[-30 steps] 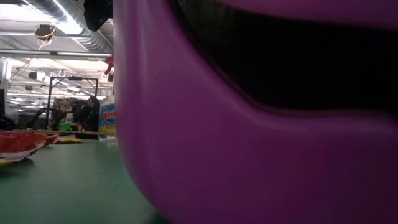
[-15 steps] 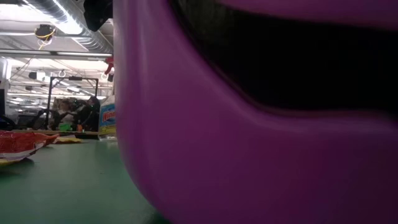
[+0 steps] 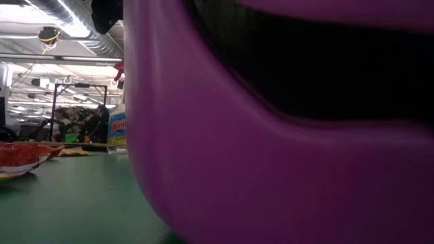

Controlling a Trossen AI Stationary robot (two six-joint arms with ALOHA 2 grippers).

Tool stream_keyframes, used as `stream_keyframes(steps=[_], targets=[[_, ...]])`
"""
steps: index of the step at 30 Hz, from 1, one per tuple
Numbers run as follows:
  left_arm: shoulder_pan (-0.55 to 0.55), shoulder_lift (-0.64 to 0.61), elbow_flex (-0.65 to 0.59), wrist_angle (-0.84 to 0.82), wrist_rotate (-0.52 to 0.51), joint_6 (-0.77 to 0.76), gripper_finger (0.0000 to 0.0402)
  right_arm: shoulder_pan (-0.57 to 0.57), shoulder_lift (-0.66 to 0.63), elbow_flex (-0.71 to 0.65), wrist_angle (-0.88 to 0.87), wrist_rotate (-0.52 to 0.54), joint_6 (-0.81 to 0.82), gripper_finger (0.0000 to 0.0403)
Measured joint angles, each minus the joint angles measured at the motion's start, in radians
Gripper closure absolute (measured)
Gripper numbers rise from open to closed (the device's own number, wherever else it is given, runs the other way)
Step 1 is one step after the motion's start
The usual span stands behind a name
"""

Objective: Sort candy
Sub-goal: Put the red chocolate into the black bucket

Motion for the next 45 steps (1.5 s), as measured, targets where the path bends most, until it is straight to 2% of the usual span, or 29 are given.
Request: stream_keyframes(steps=[8, 12, 16, 21, 26, 37, 45], targets=[[0.0, 0.0, 0.0, 0.0, 0.0, 0.0, 0.0239, -0.109, 0.0, 0.0, -0.035, -0.008, 0.011, 0.0402], [0.0, 0.0, 0.0, 0.0, 0.0, 0.0, 0.0239, -0.184, 0.034, -0.002, 0.011, -0.053, -0.055, 0.0388], [0.0, 0.0, 0.0, 0.0, 0.0, -0.001, 0.0239, -0.249, 0.115, -0.002, 0.048, -0.146, -0.127, 0.0335], [0.0, 0.0, 0.0, 0.0, 0.001, 0.0, 0.0239, -0.309, 0.243, -0.003, 0.06, -0.187, -0.107, 0.0253], [0.0, 0.0, 0.0, 0.0, 0.001, 0.0, 0.0239, -0.355, 0.353, -0.003, 0.122, -0.269, -0.101, 0.0205], [0.0, 0.017, 0.001, -0.003, 0.003, 0.003, 0.0239, -0.412, 0.492, -0.003, 0.188, -0.31, -0.075, 0.0194], [0.0, 0.039, 0.001, 0.0, 0.008, 0.004, 0.0239, -0.418, 0.518, -0.003, 0.212, -0.322, -0.053, 0.0194]])
